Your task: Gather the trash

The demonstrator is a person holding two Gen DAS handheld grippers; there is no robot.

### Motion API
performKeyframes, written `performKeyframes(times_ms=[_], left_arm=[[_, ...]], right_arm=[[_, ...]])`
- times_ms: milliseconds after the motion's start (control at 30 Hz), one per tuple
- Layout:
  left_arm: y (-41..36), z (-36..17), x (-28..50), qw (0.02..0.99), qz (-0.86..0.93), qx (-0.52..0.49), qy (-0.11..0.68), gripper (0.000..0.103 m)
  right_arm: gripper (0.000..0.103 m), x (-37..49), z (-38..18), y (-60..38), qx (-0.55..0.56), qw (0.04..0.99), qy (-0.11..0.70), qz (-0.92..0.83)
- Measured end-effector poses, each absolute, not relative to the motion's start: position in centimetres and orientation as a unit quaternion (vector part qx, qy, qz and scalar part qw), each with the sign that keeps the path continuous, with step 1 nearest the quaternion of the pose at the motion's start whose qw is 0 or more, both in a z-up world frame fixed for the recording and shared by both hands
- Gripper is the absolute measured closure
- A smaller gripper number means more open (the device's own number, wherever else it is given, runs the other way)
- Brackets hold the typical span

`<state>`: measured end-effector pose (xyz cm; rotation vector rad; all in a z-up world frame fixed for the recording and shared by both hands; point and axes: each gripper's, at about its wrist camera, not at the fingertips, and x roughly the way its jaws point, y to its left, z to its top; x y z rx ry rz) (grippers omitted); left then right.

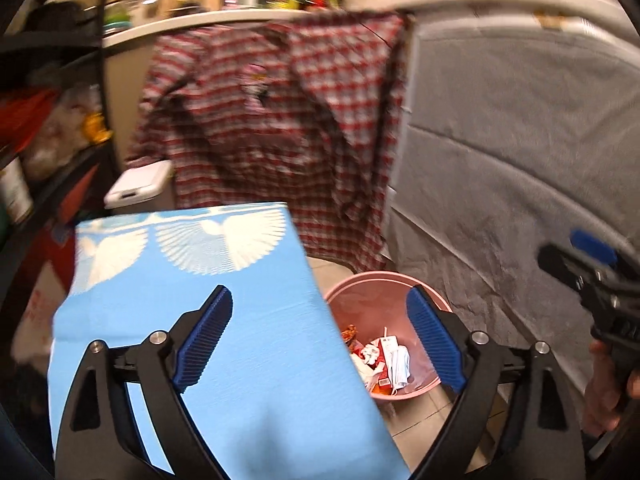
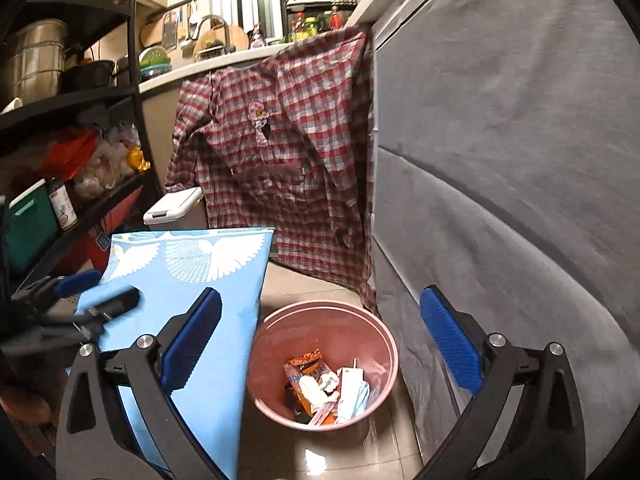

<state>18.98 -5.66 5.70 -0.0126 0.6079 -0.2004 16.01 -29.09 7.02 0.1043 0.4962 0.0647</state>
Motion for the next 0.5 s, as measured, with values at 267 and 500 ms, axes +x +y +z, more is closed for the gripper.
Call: performKeyframes(times_ms=[267, 500], left_arm=[[-3.4, 6.7, 11.6, 0.961, -0.049, -0.003, 0.273, 0.008], [-4.4, 4.2, 7.4, 0.953, -0.036, -0.025, 0.301, 0.008]], right_arm=[[0.005, 10.6, 6.6, -29.0, 0.062, 0.968, 0.243, -0.001], [0.005, 6.6, 5.4, -29.1, 0.065, 0.965, 0.253, -0.021]])
